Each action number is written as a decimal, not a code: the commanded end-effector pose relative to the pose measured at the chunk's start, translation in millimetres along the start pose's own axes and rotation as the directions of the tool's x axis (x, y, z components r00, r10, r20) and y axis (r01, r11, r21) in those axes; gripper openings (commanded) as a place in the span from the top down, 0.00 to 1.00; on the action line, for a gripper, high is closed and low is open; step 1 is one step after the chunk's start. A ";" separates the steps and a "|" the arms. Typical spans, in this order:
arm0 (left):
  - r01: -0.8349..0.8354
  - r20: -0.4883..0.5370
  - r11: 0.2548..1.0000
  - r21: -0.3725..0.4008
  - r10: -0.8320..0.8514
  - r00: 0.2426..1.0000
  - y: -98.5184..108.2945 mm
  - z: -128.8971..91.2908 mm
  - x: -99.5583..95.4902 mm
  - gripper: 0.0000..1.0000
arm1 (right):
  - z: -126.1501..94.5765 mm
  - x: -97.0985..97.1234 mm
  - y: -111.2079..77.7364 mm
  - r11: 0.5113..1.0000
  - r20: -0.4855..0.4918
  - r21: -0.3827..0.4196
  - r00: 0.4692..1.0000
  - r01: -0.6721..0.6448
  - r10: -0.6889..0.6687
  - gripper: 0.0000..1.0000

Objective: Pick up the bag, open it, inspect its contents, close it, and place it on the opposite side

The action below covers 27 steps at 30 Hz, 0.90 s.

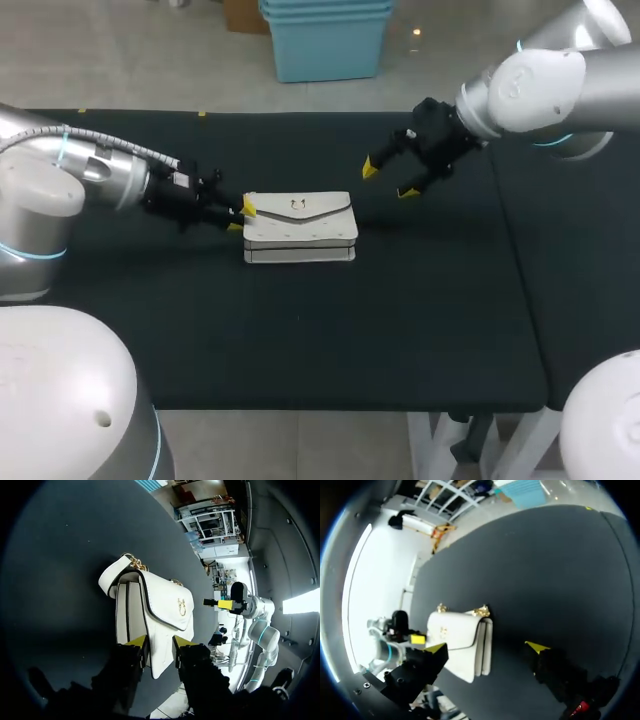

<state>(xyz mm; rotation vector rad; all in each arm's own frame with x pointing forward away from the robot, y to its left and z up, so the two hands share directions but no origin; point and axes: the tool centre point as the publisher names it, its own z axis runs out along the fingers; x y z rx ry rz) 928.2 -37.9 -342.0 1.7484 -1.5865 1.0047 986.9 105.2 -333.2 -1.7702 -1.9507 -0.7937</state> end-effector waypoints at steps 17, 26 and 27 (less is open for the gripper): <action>0.018 0.088 0.999 -0.036 -0.014 0.996 -11.2 16.8 -12.0 1.00 | -27.7 -41.9 10.6 0.995 0.271 -0.090 0.962 0.030 -0.005 0.00; -0.033 0.193 0.997 -0.068 0.046 0.980 -37.7 -7.1 -26.9 1.00 | -50.1 -67.2 25.4 0.989 0.426 -0.130 0.905 0.074 -0.012 0.00; -0.038 0.204 0.997 -0.068 0.051 0.978 -41.5 -10.0 -30.4 1.00 | -52.0 -69.2 26.3 0.988 0.445 -0.130 0.896 0.080 -0.014 0.00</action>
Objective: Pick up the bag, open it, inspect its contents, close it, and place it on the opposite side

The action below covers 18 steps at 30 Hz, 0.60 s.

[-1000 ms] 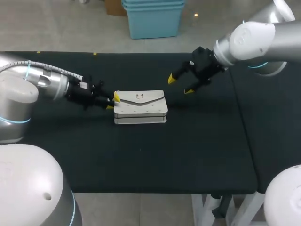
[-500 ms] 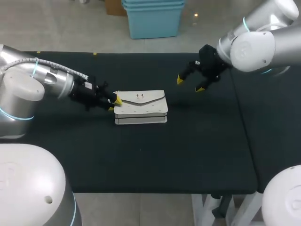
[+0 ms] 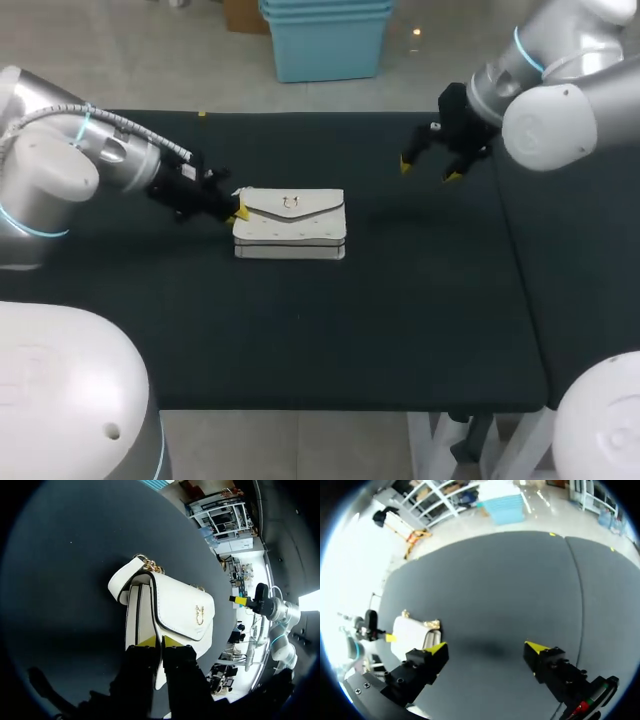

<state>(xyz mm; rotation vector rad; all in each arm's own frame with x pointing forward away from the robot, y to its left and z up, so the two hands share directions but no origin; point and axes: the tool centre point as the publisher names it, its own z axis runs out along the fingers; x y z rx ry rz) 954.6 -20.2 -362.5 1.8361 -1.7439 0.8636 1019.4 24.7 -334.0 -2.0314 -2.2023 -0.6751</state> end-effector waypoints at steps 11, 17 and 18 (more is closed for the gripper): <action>-0.057 0.111 0.994 -0.095 0.067 0.992 -44.7 -30.5 -45.7 1.00 | -6.6 -13.7 3.2 0.997 0.210 -0.061 0.977 0.048 -0.035 0.00; -0.057 0.111 0.994 -0.095 0.067 0.992 -44.7 -30.5 -45.7 1.00 | -6.6 -13.7 3.2 0.997 0.210 -0.061 0.977 0.048 -0.035 0.00; -0.057 0.111 0.994 -0.095 0.067 0.992 -44.7 -30.5 -45.7 1.00 | -6.6 -13.7 3.2 0.997 0.210 -0.061 0.977 0.048 -0.035 0.00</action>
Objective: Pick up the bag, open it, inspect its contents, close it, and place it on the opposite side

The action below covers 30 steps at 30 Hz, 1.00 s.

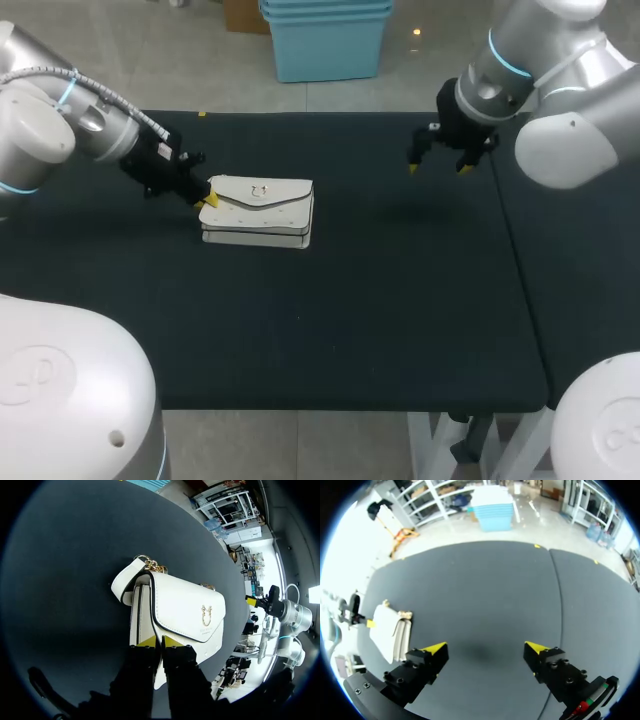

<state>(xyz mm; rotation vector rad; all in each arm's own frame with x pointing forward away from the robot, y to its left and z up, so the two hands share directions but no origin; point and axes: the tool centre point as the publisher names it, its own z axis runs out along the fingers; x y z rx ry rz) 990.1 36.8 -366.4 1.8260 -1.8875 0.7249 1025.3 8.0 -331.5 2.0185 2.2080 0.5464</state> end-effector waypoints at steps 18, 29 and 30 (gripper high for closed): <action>-0.095 0.023 0.995 0.003 0.095 0.995 -35.6 -16.4 -31.7 1.00 | 6.3 -63.3 46.0 0.968 0.236 0.250 0.968 0.025 -0.086 0.00; -0.100 0.046 0.995 0.017 0.099 0.994 -71.9 -34.7 -73.4 1.00 | 15.7 -101.7 68.3 0.936 0.260 0.334 0.965 -0.109 0.020 0.00; -0.102 0.050 0.995 0.019 0.101 0.994 -74.8 -36.3 -77.3 1.00 | 15.8 -103.9 69.1 0.933 0.249 0.339 0.968 -0.118 0.032 0.00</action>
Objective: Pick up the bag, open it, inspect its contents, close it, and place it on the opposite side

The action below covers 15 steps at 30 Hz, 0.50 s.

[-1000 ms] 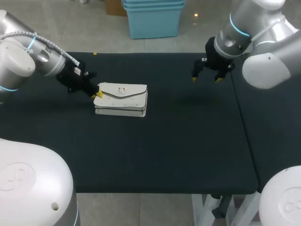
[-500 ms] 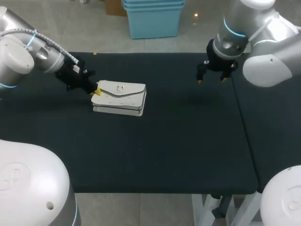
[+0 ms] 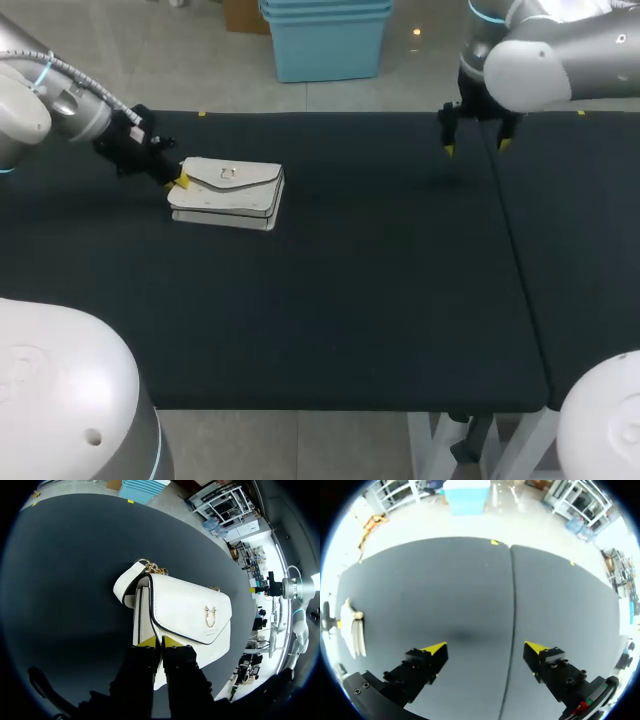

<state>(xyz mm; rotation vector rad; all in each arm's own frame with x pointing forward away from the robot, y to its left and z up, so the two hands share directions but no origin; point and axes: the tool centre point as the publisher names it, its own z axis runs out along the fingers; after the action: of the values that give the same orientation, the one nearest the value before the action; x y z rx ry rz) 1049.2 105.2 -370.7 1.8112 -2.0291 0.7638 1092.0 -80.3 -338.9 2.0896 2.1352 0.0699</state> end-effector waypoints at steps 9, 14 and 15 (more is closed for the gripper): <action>-0.021 0.040 1.000 -0.016 0.022 0.999 -36.0 -18.6 -51.2 1.00 | 1.4 -33.0 27.8 0.976 -0.006 0.204 0.997 -0.077 0.080 0.00; -0.021 0.058 1.000 0.010 0.021 0.998 -51.6 -35.8 -72.7 1.00 | -0.4 -48.2 31.8 0.970 0.016 0.215 0.994 -0.111 0.110 0.00; -0.019 0.064 1.000 0.016 0.017 0.998 -55.1 -38.8 -77.3 1.00 | -0.2 -51.2 32.4 0.968 0.008 0.221 0.992 -0.121 0.123 0.00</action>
<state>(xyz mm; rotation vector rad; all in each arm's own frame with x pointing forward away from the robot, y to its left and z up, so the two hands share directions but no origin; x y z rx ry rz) 1099.0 174.3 -370.0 1.8719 -2.0975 0.7517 1119.8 -126.0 -331.5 2.2797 2.0618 -0.0733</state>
